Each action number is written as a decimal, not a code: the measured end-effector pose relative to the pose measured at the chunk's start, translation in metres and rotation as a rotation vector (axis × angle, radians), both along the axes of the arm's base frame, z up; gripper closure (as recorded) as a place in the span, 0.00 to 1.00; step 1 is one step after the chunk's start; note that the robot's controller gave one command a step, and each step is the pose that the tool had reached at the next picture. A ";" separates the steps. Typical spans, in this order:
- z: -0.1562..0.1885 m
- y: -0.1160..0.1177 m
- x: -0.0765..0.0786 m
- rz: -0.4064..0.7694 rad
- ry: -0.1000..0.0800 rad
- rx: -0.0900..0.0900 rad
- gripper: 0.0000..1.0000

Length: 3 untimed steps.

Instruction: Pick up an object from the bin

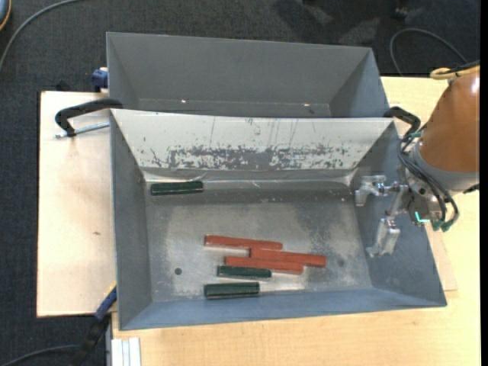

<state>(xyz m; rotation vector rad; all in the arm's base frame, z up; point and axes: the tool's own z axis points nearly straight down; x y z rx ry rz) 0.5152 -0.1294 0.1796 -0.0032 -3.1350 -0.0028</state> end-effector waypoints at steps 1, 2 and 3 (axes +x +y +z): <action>-0.113 0.074 -0.005 0.148 0.000 0.004 0.00; -0.077 0.130 -0.005 0.161 -0.016 0.003 0.00; -0.068 0.113 -0.024 0.003 -0.006 -0.001 0.00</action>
Offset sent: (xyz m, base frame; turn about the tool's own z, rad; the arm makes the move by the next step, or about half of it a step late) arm -0.0037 0.0697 -0.1096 -0.1433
